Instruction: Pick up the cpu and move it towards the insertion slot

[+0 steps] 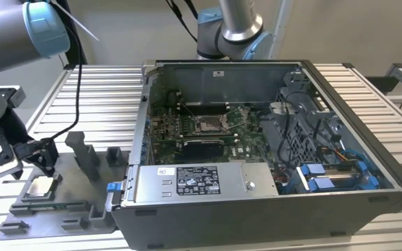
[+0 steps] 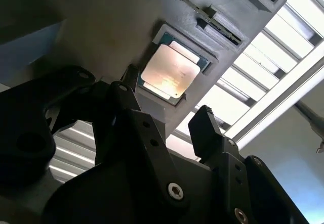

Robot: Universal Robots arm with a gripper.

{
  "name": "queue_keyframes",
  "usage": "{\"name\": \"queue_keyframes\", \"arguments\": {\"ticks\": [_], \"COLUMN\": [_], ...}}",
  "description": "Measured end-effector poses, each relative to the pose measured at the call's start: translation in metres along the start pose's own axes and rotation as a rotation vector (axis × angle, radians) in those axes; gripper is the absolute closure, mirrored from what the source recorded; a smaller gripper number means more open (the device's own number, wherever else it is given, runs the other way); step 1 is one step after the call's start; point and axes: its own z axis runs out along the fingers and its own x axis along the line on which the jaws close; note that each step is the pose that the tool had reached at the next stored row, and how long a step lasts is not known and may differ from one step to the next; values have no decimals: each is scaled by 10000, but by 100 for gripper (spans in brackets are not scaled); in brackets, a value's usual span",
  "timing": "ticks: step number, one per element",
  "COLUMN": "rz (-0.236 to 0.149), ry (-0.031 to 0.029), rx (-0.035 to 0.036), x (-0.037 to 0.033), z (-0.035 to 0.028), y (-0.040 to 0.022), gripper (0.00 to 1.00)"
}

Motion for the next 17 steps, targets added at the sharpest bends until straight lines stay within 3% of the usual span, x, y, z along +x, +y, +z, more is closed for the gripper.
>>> {"name": "queue_keyframes", "arguments": {"ticks": [7, 17], "rz": [-4, -6], "ry": [-38, -39], "rx": [7, 14], "x": [4, 20], "z": [86, 165], "y": [-10, -13], "gripper": [0, 0]}}
